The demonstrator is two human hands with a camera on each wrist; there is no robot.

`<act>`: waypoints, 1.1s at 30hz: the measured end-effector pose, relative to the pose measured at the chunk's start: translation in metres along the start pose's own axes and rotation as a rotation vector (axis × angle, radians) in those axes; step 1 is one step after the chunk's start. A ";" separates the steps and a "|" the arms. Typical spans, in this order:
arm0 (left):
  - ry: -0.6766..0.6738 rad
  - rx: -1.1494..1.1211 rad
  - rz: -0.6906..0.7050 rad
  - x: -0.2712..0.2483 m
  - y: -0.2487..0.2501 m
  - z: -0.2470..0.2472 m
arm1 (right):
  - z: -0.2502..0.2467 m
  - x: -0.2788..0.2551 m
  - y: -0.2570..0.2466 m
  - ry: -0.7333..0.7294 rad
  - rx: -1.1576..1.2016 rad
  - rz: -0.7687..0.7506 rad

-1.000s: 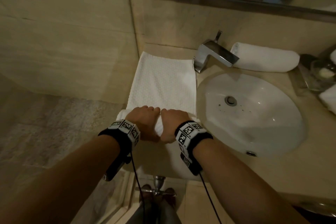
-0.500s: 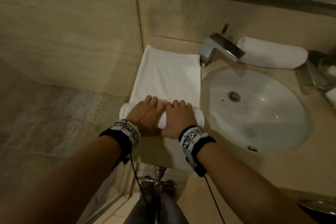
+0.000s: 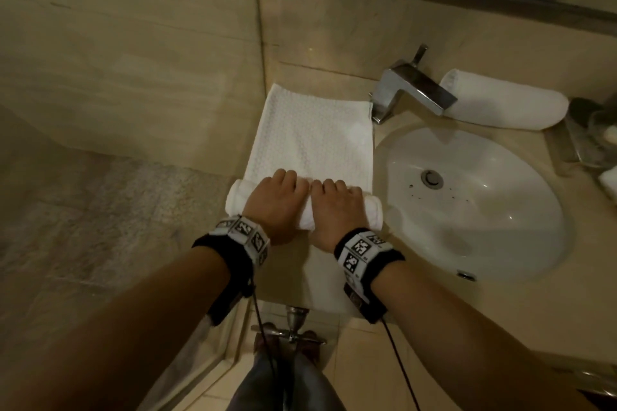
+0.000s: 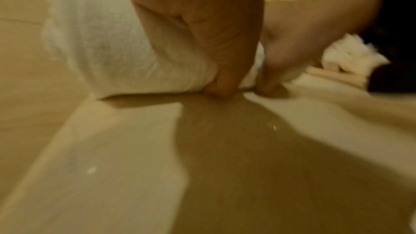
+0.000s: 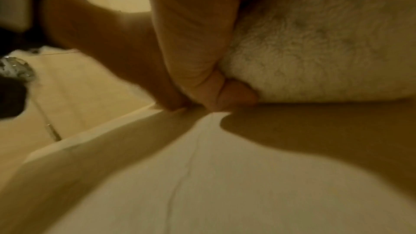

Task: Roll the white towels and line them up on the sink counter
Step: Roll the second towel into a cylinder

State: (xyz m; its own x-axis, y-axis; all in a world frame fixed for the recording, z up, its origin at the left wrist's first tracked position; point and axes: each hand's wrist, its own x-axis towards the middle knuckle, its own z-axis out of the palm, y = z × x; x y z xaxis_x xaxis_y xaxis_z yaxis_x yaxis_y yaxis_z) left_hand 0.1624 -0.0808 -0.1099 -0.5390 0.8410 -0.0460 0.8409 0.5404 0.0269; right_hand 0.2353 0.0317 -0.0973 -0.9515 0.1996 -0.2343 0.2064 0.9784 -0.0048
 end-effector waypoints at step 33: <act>0.000 0.071 0.014 -0.014 0.015 -0.007 | -0.020 -0.004 0.005 -0.121 -0.003 -0.030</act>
State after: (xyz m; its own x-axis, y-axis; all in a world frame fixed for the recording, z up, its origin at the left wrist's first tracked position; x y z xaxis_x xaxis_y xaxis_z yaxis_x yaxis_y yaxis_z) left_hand 0.1822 -0.0840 -0.1020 -0.5275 0.8483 -0.0464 0.8495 0.5258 -0.0439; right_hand 0.2352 0.0367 -0.0775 -0.9227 0.1625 -0.3497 0.1773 0.9841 -0.0106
